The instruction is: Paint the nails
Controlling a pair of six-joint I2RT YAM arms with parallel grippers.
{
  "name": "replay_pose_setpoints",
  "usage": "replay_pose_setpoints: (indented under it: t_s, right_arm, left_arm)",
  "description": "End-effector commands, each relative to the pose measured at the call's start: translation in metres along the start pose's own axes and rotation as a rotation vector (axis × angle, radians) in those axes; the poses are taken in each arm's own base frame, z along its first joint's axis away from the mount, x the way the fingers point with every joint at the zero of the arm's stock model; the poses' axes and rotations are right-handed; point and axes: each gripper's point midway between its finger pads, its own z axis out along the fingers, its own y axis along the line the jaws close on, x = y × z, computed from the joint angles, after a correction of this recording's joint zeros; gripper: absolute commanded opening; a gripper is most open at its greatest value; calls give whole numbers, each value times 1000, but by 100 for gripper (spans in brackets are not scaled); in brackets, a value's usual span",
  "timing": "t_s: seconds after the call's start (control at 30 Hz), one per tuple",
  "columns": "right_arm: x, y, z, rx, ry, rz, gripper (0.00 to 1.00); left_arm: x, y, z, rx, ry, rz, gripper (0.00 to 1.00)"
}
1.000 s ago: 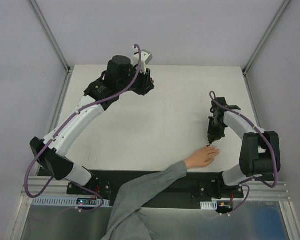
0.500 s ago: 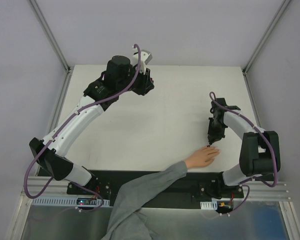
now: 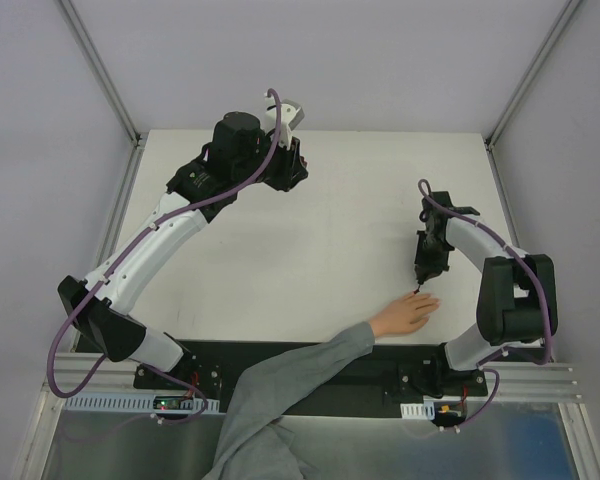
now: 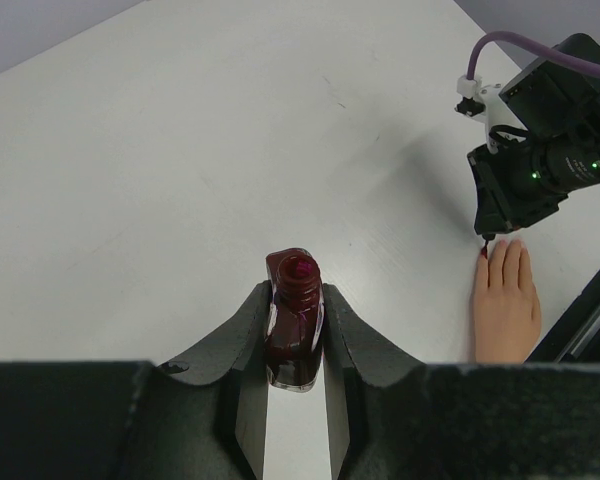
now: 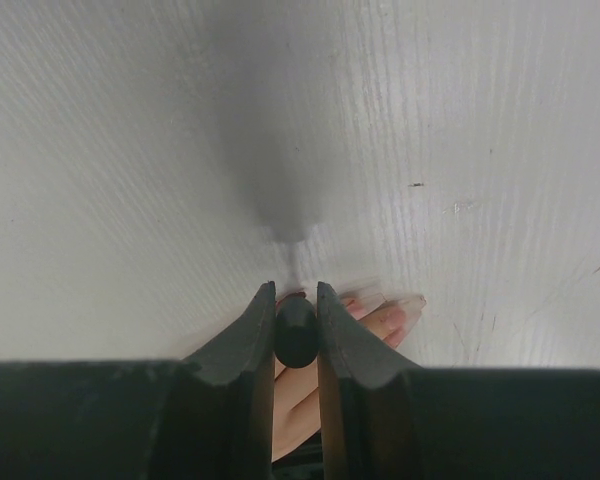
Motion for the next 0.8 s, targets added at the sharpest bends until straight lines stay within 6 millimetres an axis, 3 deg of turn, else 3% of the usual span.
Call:
replay_pose_setpoints:
  t_s: [0.0,0.37,0.57,0.77]
  right_arm:
    - [-8,-5,-5,20,-19,23,0]
    - [-15,-10,-9,40,-36,21,0]
    - [-29,-7,-53,2,-123,32,0]
    - [-28,4,-95,-78,-183,19,0]
  left_arm:
    - [-22,-4,-15,-6,-84,29,0]
    - [-25,-5,-17,-5,-91,32,0]
    - [-28,-5,-21,-9,-101,35,0]
    - [-36,-6,-25,-14,-129,18,0]
